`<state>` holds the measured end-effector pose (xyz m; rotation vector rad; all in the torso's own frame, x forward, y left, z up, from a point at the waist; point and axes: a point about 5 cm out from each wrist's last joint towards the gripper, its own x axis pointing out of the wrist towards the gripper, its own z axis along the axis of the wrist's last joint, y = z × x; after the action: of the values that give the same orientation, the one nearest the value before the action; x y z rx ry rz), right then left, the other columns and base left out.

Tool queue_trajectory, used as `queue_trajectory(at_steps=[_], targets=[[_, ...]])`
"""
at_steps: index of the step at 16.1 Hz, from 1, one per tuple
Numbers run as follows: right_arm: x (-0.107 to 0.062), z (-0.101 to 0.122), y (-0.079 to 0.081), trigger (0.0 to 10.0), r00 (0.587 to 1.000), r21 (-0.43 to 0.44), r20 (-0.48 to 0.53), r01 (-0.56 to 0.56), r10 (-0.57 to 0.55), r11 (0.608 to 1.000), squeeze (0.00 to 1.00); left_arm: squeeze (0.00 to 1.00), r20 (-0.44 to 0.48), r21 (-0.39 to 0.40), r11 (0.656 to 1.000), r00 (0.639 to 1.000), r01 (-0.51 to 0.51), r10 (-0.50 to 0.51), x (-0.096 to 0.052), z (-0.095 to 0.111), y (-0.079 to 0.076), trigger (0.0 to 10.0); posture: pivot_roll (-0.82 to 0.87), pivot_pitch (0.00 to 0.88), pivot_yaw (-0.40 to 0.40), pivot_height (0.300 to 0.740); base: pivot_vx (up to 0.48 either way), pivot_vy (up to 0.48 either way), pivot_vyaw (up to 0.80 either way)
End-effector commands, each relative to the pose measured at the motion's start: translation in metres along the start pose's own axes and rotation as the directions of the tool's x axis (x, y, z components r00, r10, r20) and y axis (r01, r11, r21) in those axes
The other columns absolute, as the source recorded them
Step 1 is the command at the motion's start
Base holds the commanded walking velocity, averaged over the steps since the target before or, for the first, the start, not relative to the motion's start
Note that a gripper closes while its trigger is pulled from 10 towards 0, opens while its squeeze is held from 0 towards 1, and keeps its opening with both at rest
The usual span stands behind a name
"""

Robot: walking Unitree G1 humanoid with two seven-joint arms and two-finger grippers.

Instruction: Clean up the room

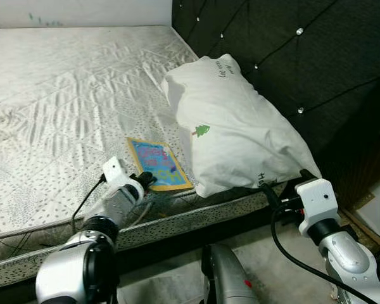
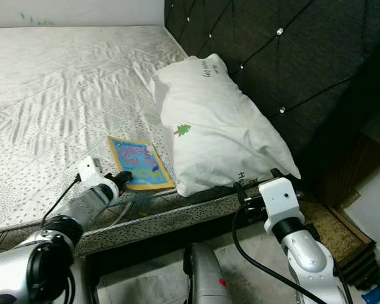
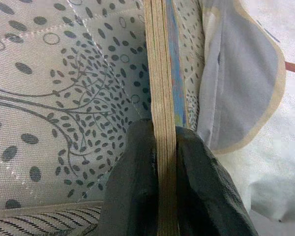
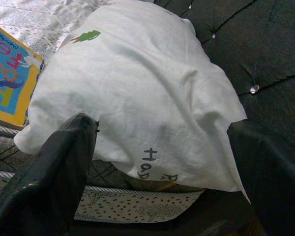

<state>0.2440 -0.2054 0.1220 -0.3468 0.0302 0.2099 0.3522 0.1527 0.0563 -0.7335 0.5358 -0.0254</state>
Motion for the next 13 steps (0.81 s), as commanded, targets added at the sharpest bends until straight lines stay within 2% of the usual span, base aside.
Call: queue_trajectory(at_steps=[1, 2, 4, 5, 8, 10, 12, 13], targets=[[0.002, 0.001, -0.002, 10.0, 1.0, 0.001, 0.001, 0.002, -0.002, 1.0, 0.0, 0.0, -0.081, 0.02, 1.0, 0.996, -0.019, 0.021, -0.001, -0.012, 0.006, 10.0, -0.26, 0.047, -0.096, 0.55, 0.0, 0.0, 0.0], [0.004, 0.001, -0.004, 10.0, 1.0, -0.003, 0.004, 0.011, -0.011, 1.0, 0.0, 0.0, -0.104, 0.04, 0.999, 0.994, -0.02, 0.024, -0.002, -0.015, 0.009, 10.0, -0.26, 0.047, -0.095, 0.55, 0.0, 0.0, 0.0], [0.006, 0.003, -0.008, 10.0, 1.0, -0.007, 0.008, 0.025, -0.025, 1.0, 0.0, 0.78, -0.128, 0.082, 0.996, 0.991, -0.033, 0.043, -0.004, -0.014, 0.015, 10.0, -0.27, 0.045, -0.093, 0.55, 0.0, 0.0, 0.0], [0.007, 0.003, -0.009, 10.0, 1.0, -0.01, 0.01, 0.027, -0.027, 1.0, 0.0, 1.0, -0.12, 0.118, 0.992, 0.991, -0.045, 0.059, -0.005, -0.008, 0.018, 10.0, -0.27, 0.045, -0.093, 0.55, 0.0, 0.0, 0.0], [0.007, 0.004, -0.006, 10.0, 1.0, 0.01, 0.015, 0.008, -0.008, 1.0, 0.0, 1.0, -0.016, 0.195, 0.969, 0.987, -0.153, 0.159, -0.011, 0.017, 0.033, 10.0, -0.27, 0.045, -0.093, 0.55, 0.0, 0.0, 0.0], [0.006, 0.005, -0.001, 10.0, 1.0, 0.004, 0.023, -0.009, 0.009, 1.0, 0.0, 1.0, -0.005, 0.285, 0.943, 0.983, -0.173, 0.181, -0.015, 0.026, 0.041, 10.0, -0.27, 0.046, -0.094, 0.55, 0.0, 0.0, 0.0], [0.006, 0.004, 0.001, 10.0, 1.0, 0.001, 0.022, -0.014, 0.014, 1.0, 0.0, 1.0, 0.047, 0.307, 0.921, 0.971, -0.238, 0.235, -0.019, 0.036, 0.049, 10.0, -0.26, 0.047, -0.093, 0.55, 0.0, 0.0, 0.0], [0.008, 0.003, 0.001, 10.0, 1.0, 0.003, 0.022, -0.015, 0.015, 1.0, 0.0, 1.0, 0.115, 0.313, 0.901, 0.954, -0.299, 0.276, -0.023, 0.046, 0.056, 10.0, -0.26, 0.047, -0.093, 0.55, 0.0, 0.0, 0.0]])
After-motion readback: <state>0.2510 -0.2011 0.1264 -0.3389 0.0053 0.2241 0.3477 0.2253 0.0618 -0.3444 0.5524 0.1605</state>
